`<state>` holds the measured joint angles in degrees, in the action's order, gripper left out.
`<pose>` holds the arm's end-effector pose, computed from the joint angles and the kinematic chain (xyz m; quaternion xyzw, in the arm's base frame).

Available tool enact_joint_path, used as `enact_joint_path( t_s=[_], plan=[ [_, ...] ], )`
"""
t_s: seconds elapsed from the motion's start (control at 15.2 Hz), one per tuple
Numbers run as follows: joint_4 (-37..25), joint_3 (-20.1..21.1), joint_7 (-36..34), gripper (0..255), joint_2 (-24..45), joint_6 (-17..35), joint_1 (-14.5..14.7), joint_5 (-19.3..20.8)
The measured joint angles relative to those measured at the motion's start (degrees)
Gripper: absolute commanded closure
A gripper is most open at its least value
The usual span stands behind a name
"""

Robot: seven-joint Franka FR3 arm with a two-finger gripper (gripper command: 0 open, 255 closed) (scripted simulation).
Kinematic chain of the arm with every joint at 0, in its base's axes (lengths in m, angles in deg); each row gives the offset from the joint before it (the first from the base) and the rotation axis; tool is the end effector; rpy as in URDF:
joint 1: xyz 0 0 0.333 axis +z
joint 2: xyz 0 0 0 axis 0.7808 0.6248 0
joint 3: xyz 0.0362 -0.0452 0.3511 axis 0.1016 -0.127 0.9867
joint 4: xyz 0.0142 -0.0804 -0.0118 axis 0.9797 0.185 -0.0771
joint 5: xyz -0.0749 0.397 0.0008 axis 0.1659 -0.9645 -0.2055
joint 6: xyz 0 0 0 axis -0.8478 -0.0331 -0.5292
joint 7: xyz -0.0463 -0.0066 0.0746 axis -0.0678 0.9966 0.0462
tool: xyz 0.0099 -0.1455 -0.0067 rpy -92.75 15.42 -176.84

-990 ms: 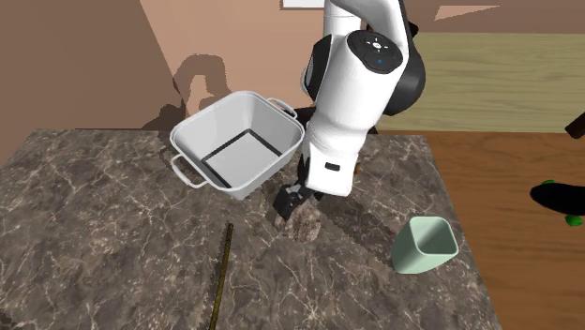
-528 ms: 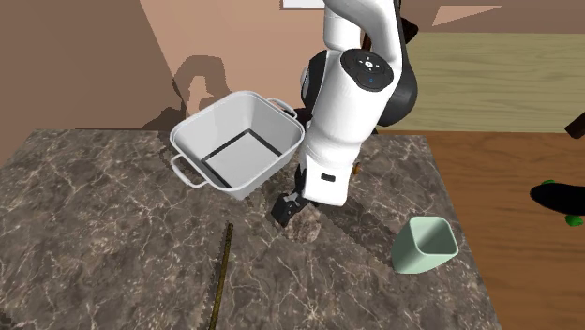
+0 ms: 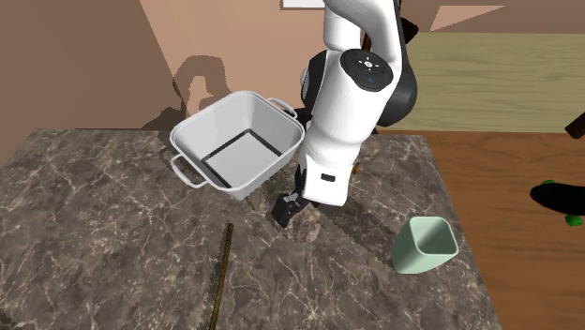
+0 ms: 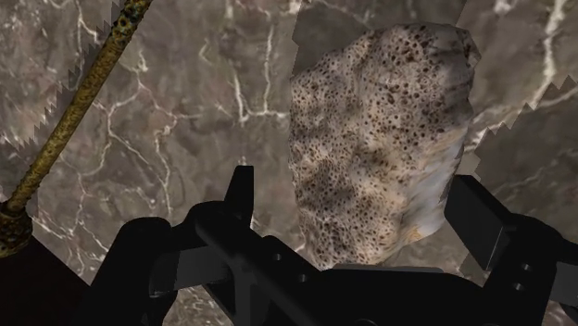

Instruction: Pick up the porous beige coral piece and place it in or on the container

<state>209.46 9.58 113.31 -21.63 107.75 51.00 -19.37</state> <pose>0.4753 -0.2002 0.4981 0.9615 0.2449 0.0036 0.1248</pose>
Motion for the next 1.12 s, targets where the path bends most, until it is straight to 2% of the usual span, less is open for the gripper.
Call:
enact_joint_path(
  t_s=[0.59,1.12],
  plan=[
    [0.08,0.11,-0.17,255,-0.13,0.16,-0.04,0.13],
    [-4.31,0.33,0.97,255,-0.47,-5.07,-0.06,-0.28]
  ],
)
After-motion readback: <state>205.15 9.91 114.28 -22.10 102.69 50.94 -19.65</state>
